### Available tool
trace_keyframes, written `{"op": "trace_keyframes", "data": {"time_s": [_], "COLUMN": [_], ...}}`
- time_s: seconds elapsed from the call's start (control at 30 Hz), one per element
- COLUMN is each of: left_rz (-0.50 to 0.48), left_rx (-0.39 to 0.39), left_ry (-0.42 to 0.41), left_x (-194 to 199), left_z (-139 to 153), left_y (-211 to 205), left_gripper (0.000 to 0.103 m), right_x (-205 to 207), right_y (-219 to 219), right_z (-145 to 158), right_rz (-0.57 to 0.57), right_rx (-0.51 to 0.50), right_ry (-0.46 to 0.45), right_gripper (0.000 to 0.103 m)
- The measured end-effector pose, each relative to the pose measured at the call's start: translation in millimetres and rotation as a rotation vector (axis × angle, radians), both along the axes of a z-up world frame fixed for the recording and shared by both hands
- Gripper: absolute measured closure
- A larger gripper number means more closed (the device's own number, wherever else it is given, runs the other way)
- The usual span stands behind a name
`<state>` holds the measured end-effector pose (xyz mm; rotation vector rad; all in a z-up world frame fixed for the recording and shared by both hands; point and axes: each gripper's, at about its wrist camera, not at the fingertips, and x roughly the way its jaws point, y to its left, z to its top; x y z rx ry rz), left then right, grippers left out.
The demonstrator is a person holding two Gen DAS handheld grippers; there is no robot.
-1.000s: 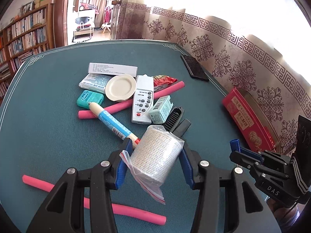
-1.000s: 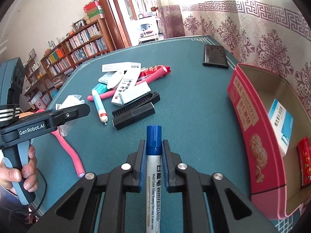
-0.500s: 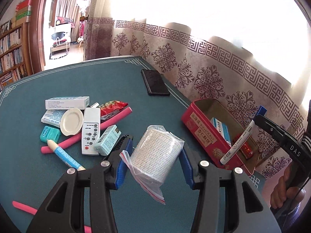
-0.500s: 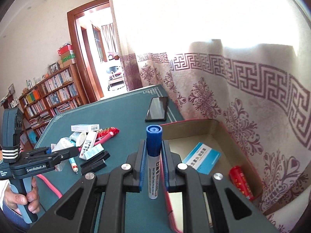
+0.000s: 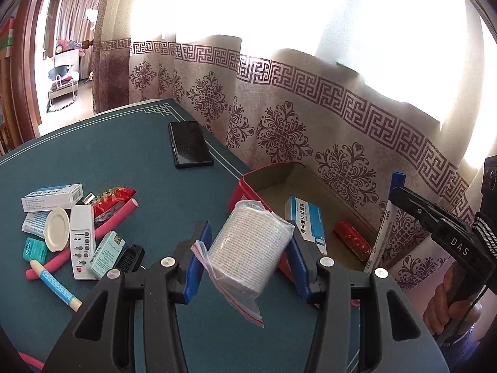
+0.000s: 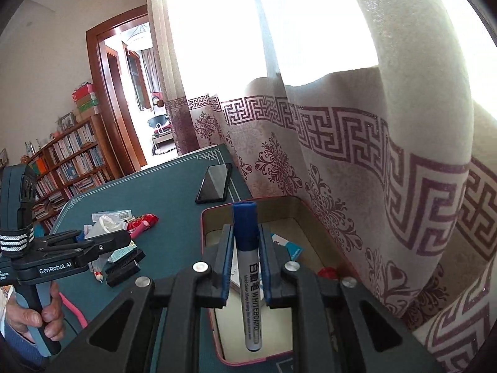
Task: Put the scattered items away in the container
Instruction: 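Lower the marker into the red tin with the right tool while the left tool carries the bandage roll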
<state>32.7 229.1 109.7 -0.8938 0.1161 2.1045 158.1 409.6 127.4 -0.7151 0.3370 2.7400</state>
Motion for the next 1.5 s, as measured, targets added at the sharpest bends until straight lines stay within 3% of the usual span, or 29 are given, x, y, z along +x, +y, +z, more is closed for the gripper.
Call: {"op": "trace_keyframes", "data": {"time_s": [0.27,0.67,0.93,1.2,1.5], "left_rz": [-0.005,0.003,0.009,0.017,0.021], "left_rx": [-0.015,-0.024,-0.025,-0.022,-0.026], "left_ry": [-0.002,-0.014,-0.018,-0.024,-0.032], "left_x": [-1,-4,-8,-9,-11], "left_z": [-1,-3,-3,-4,-8], "left_y": [9,10,9,6,5], "left_gripper": [0.052,0.052,0.052,0.052,0.052], "right_x": [-25,-67,-72,-71,-70], "right_y": [7,8,6,-8,-18], "right_z": [-39,-57,-93,-96,-104], "right_rz": [0.060,0.131,0.189,0.218,0.256], "right_rx": [-0.069,-0.141,-0.301,-0.276,-0.389], "right_ry": [-0.127,-0.186,-0.295,-0.303,-0.300], "right_gripper": [0.086,0.084,0.084,0.085,0.085]}}
